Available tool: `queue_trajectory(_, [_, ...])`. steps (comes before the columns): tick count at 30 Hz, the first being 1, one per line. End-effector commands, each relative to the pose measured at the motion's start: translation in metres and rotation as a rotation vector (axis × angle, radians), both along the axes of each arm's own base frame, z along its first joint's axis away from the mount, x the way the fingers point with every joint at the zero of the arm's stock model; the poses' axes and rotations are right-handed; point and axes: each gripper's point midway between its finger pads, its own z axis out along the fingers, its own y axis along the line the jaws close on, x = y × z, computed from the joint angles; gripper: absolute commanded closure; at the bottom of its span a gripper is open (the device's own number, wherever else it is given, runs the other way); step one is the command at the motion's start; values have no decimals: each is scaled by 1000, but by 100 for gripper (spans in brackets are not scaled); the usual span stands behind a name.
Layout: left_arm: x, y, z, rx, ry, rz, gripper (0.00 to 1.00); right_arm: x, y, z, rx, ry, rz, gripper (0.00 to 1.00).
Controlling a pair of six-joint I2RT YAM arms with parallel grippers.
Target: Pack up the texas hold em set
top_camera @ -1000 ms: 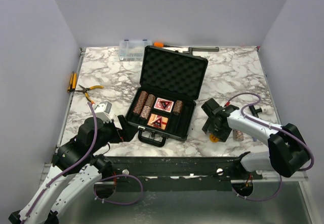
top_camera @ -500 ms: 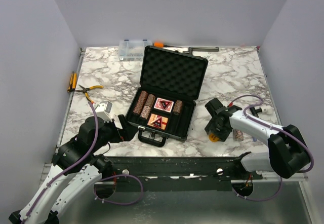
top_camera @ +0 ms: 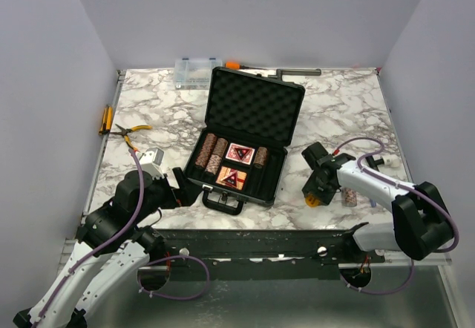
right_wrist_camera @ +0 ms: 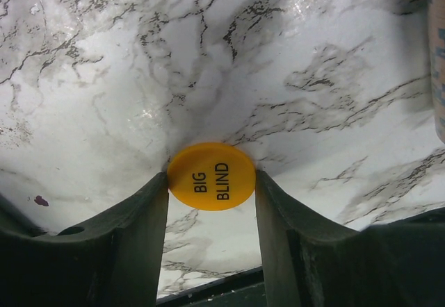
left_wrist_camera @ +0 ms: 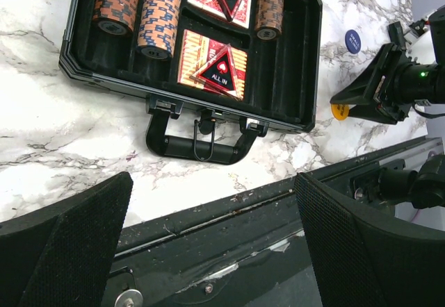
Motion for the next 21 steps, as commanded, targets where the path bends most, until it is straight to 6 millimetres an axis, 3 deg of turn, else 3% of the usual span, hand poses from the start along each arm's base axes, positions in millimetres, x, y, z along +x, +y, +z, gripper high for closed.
queue_trajectory(1, [2, 2, -6, 14, 12, 16, 2, 0, 1, -25, -3, 17, 33, 64])
queue_trajectory(11, [2, 2, -7, 15, 19, 17, 2, 34, 14, 9, 30, -113, 139, 65])
queue_trajectory(21, [3, 2, -7, 13, 20, 19, 1, 37, 19, 16, 53, -122, 156, 65])
